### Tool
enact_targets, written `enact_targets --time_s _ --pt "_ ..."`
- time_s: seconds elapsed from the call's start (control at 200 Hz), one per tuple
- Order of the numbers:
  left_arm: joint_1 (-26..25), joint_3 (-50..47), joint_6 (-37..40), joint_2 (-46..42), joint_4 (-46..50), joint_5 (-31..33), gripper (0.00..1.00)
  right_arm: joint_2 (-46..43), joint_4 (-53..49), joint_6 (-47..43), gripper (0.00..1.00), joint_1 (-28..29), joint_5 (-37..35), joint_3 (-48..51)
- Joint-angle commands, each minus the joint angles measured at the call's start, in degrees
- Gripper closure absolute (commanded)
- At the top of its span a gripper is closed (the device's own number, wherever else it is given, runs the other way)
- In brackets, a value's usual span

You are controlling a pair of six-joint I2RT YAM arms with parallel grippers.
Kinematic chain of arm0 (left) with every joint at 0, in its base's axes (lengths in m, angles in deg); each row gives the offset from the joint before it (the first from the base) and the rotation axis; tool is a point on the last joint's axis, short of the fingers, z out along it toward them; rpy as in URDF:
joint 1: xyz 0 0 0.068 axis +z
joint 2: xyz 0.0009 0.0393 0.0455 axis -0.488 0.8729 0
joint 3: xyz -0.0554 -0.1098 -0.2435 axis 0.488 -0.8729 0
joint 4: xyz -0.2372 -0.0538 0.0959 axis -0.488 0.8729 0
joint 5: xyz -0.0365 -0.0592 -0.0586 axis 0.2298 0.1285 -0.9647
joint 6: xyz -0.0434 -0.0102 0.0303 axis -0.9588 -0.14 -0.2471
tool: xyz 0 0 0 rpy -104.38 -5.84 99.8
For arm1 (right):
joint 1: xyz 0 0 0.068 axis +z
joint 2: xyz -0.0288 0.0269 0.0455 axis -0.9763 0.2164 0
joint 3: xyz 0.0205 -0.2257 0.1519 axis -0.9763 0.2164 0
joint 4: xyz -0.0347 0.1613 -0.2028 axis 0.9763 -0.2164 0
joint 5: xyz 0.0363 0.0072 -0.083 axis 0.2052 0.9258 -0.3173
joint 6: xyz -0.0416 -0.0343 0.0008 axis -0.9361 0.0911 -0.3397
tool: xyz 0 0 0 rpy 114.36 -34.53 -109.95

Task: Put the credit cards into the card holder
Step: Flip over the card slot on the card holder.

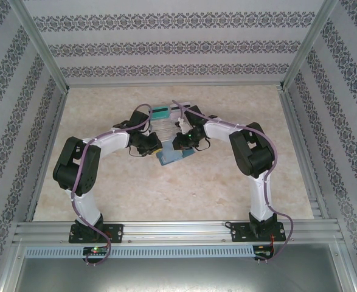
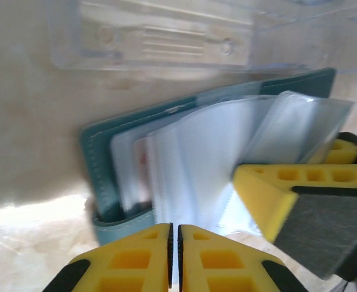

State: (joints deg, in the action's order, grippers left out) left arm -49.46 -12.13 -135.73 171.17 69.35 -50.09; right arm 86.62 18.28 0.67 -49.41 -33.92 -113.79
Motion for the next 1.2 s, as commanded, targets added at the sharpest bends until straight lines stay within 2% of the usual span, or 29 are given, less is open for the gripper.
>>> enact_targets --time_s 0.0,0.225,0.64,0.804,0.869,0.994,1.194 --pt "0.1 2.0 -2.8 -2.3 -3.4 -2.1 0.87 -1.6 3.6 1.5 0.84 0.0 6.0 1.6" --pt "-1.2 4.0 -8.0 2.3 -10.5 -6.0 0.91 -1.9 9.6 5.4 0.84 -0.7 8.7 4.4" --pt "-1.5 1.4 -6.6 7.1 -9.1 -2.0 1.00 -2.8 12.2 6.4 0.77 -0.9 9.0 6.7" --pt "-2.1 1.1 -7.0 9.1 -10.3 -1.9 1.00 -3.1 13.1 6.8 0.69 -1.0 9.7 7.2" --pt "-2.1 1.3 -6.7 9.6 -10.3 -1.9 1.00 -3.9 13.3 7.0 0.60 -1.1 9.7 7.4" --pt "-2.1 1.1 -5.7 10.0 -9.0 -1.3 1.00 -6.5 12.1 6.8 0.50 -1.8 9.3 7.7" --pt "-2.1 -0.2 -5.5 10.3 -9.2 -0.9 1.00 -12.2 9.2 5.3 0.47 -4.8 5.4 10.3"
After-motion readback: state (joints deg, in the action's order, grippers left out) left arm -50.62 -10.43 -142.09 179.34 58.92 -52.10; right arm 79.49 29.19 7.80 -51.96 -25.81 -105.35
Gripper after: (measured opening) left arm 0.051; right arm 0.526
